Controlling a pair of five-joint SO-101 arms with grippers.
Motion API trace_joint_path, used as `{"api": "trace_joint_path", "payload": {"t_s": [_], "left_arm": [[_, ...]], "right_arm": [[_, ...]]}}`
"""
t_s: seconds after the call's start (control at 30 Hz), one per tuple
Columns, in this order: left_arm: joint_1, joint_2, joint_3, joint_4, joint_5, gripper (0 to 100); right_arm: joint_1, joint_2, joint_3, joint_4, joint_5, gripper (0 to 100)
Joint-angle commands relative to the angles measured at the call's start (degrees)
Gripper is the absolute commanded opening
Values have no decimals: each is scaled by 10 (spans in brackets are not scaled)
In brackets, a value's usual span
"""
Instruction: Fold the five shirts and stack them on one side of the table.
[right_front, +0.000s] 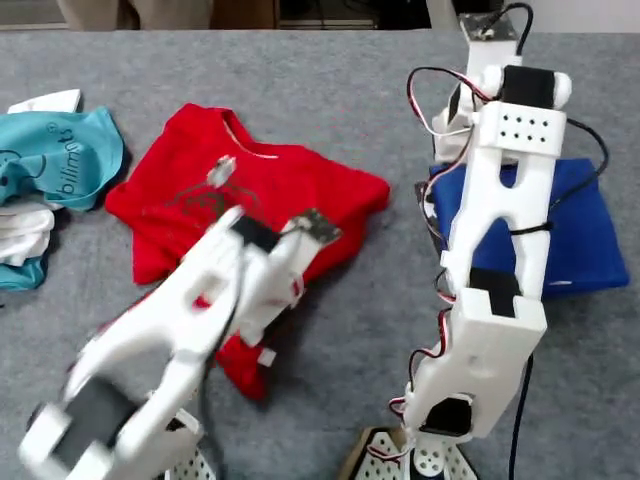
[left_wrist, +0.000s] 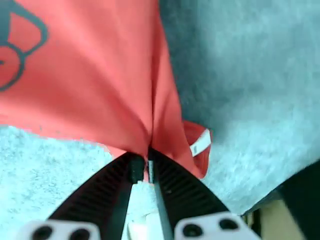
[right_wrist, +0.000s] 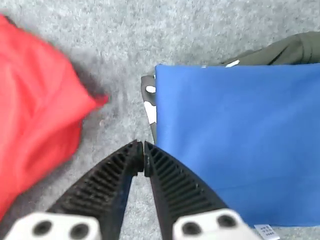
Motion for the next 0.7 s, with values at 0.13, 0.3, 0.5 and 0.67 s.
{"api": "trace_joint_path", "payload": {"t_s": [0.13,0.3,0.5,0.67], "left_arm": [[-40,-299,140,15,-106,18],[-131,-398,104,14,-117,19],[-235,-414,29,18,-25,209],[-291,-410,-11,18,-8,267]], "right_arm": [[-9,-41,-29,-9,5,16],[-88,-34,-29,-21,5,87],[-218,48,-36,-22,5,267],[-284,153,-104,-42,1,266]]}}
